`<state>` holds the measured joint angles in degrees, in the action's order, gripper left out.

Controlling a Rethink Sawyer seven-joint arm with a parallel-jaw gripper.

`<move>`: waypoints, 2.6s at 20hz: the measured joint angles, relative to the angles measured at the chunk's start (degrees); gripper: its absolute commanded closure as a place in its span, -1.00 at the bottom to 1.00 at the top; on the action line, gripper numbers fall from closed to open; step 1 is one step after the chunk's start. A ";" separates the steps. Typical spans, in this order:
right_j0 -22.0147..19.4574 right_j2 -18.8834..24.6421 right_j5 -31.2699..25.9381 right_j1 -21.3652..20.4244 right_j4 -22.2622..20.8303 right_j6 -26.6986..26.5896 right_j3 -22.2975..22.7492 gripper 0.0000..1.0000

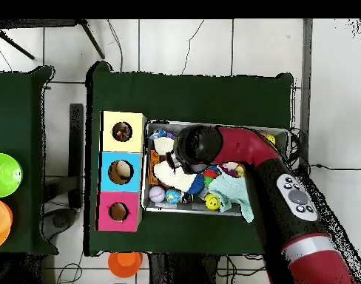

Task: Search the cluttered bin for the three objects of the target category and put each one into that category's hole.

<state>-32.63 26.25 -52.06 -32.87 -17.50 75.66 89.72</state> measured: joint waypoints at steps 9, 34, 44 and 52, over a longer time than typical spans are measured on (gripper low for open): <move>-3.96 3.02 -6.79 -5.44 2.55 -0.01 0.57 1.00; -7.00 11.30 -29.23 -9.21 2.19 -0.03 -3.56 1.00; -7.35 11.94 -29.23 -9.33 1.76 -0.03 -3.57 1.00; -6.48 11.98 -24.53 -8.72 -1.99 -0.03 -3.88 1.00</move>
<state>-39.11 38.23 -76.58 -41.59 -19.48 75.63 85.83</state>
